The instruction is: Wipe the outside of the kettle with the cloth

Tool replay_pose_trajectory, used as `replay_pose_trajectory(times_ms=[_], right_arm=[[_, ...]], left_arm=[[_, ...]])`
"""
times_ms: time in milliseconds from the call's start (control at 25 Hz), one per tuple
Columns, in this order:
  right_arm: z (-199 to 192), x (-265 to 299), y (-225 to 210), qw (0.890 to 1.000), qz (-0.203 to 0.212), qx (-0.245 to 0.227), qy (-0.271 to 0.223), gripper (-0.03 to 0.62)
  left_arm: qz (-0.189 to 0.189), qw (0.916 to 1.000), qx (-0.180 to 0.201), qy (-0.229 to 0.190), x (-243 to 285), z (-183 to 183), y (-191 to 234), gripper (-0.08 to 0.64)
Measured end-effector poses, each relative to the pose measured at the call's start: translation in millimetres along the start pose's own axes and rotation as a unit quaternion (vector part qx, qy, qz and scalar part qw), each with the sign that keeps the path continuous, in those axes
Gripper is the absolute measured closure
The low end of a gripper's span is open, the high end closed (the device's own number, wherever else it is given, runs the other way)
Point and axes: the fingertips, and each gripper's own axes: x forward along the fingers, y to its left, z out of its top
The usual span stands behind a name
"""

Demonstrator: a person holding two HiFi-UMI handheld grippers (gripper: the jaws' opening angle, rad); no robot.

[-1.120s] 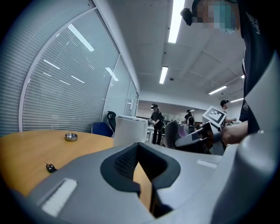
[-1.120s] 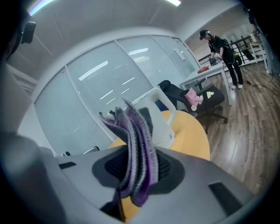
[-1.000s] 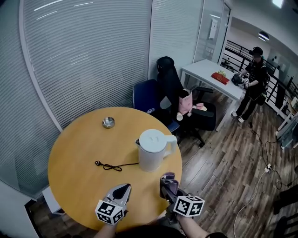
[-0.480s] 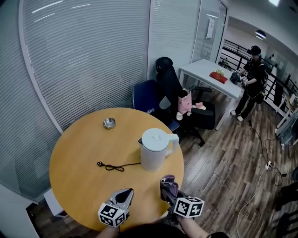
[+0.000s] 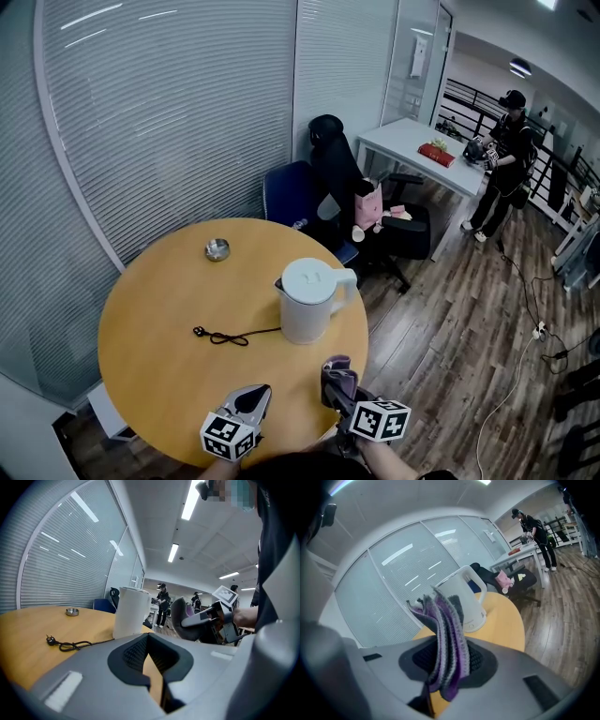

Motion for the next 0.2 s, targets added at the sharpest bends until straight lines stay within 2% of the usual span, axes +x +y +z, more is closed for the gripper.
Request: replay_pose_trajectory(times_ms=[200], right_arm=[[-2.6, -3.0, -2.2, 1.000, 0.002, 0.005, 0.000, 0.485]], left_arm=[[-0.005, 1.0000, 0.002, 0.004, 3.4, -2.7, -7.2, 0.550]])
